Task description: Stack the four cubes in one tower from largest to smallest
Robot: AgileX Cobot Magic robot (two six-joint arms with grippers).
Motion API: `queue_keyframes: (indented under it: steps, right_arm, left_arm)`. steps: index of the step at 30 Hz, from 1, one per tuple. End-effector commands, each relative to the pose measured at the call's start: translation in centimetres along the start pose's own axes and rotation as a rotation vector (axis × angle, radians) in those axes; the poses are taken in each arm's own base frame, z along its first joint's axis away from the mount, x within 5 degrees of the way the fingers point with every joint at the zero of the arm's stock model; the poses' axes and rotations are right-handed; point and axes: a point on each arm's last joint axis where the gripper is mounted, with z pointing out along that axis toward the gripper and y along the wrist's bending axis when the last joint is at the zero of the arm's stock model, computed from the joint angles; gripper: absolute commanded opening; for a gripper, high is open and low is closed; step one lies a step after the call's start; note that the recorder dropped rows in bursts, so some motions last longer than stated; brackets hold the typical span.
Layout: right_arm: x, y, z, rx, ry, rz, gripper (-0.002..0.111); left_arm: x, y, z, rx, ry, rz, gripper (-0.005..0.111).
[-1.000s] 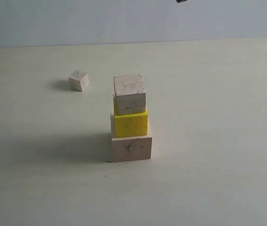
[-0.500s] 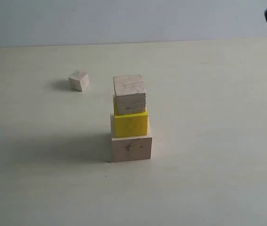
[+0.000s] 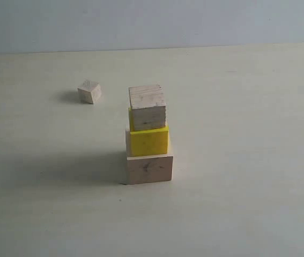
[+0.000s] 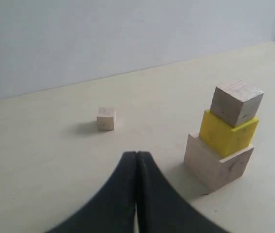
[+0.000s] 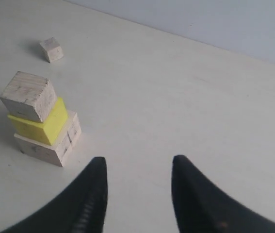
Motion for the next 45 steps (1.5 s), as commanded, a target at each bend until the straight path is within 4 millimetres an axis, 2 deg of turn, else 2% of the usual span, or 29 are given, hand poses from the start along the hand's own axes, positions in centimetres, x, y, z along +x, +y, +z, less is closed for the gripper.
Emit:
queue_keyframes:
  steps: [1, 3, 4, 7, 11, 18, 21, 24, 27, 30, 33, 36, 38, 39, 45]
  right_arm:
    - [0.7, -0.6, -0.5, 0.018, -0.061, -0.021, 0.02]
    - [1.1, -0.8, -0.8, 0.01, -0.089, -0.019, 0.009]
    - [1.3, -0.9, -1.0, 0.001, -0.116, -0.016, 0.0]
    - [2.0, -1.2, -1.4, -0.012, -0.169, -0.014, 0.0]
    - [3.2, -1.5, -1.4, -0.017, -0.239, -0.031, 0.0]
    - [5.2, -1.0, 0.2, -0.042, -0.294, -0.078, 0.0]
    - [5.5, -0.7, 0.8, -0.06, -0.301, -0.065, 0.0]
    - [5.8, -0.5, 1.2, -0.068, -0.301, -0.074, 0.0]
    - [6.1, -0.3, 1.6, -0.075, -0.3, -0.081, 0.0]
    - [6.1, -0.3, 1.5, -0.076, -0.303, -0.081, 0.0]
    - [6.0, -0.3, 1.5, -0.078, -0.308, -0.081, 0.0]
    - [6.1, -0.2, 1.7, -0.084, -0.322, -0.092, 0.0]
    - [6.4, 0.0, 2.2, -0.089, -0.325, -0.107, 0.0]
    - [6.4, 0.1, 2.3, -0.093, -0.329, -0.108, 0.0]
    - [6.4, 0.1, 2.3, -0.093, -0.342, -0.118, 0.0]
  left_arm:
    - [0.0, 0.0, 1.8, 0.001, 0.085, -0.034, 0.0]
    - [0.1, 0.1, 3.0, 0.0, 0.152, -0.046, 0.0]
    - [0.2, 0.1, 4.3, -0.002, 0.221, -0.05, 0.0]
    - [-0.3, 0.3, 6.8, -0.005, 0.325, -0.059, 0.0]
    - [-2.2, 0.3, 11.0, 0.001, 0.462, -0.085, 0.0]
    - [-4.9, 0.4, 21.6, 0.019, 0.729, -0.128, 0.0]
    - [-5.1, 0.7, 25.8, 0.014, 0.803, -0.112, 0.0]
    - [-5.3, 1.3, 28.5, 0.004, 0.843, -0.125, 0.0]
    - [-4.7, 2.6, 31.0, -0.019, 0.907, -0.151, 0.001]
    - [-4.1, 4.3, 33.1, -0.046, 0.948, -0.181, 0.012]
    - [-3.7, 5.8, 35.0, -0.065, 0.977, -0.203, 0.034]
    - [-3.2, 6.7, 36.7, -0.048, 1.006, -0.171, 0.056]
    - [-3.1, 7.0, 38.5, -0.03, 1.001, -0.138, 0.074]
    - [-3.1, 7.1, 39.1, -0.025, 0.994, -0.129, 0.077]
    - [-2.3, 7.8, 43.6, 0.005, 0.967, -0.067, 0.077]
